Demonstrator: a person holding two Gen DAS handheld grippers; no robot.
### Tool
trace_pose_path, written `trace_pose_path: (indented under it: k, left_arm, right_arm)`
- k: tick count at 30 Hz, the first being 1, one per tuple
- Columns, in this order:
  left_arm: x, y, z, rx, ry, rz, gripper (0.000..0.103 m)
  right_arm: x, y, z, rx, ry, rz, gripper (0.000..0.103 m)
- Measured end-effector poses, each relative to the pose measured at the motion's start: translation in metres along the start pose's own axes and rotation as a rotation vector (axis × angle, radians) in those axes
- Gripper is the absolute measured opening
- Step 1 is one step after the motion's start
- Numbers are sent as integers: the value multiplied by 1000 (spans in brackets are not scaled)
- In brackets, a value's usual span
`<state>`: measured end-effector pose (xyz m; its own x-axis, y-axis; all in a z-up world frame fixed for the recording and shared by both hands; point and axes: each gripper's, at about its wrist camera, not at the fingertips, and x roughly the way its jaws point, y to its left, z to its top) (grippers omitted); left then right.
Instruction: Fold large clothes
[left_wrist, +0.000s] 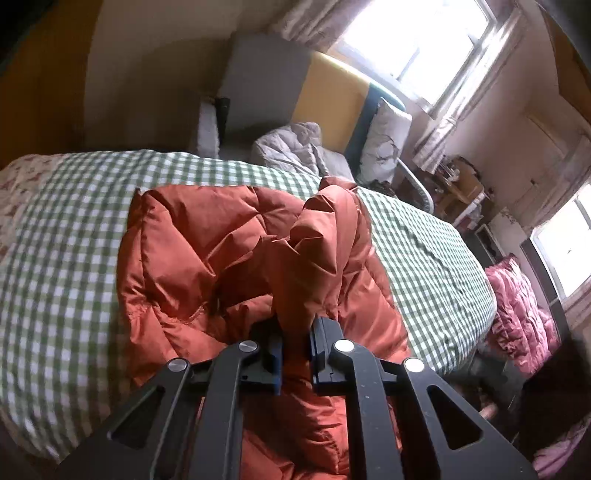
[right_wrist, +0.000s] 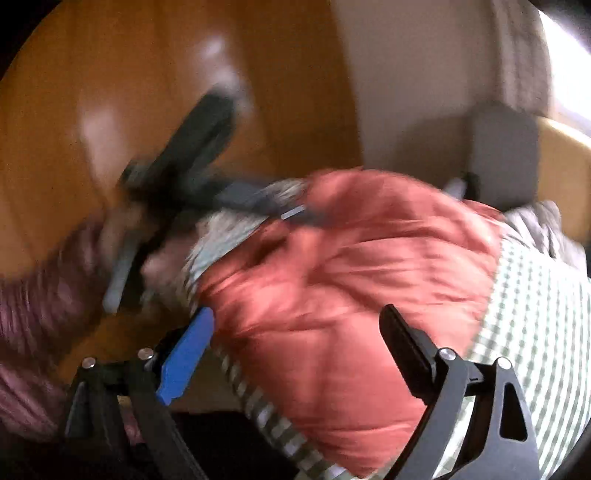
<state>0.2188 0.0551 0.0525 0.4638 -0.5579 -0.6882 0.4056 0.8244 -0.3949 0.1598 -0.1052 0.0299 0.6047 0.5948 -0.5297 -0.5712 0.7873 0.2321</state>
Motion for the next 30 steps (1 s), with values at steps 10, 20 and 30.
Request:
trace_pose_path:
  k: [10, 20, 30]
  left_arm:
    - [0, 35, -40, -161, -46, 214, 11]
    - [21, 38, -75, -187, -91, 402, 17]
    - [15, 25, -82, -148, -164, 478, 22]
  right_arm:
    - [79, -14, -13, 10, 156, -240, 77]
    - [85, -17, 0, 0, 197, -140, 80]
    - [128, -76, 86, 79, 183, -303, 82]
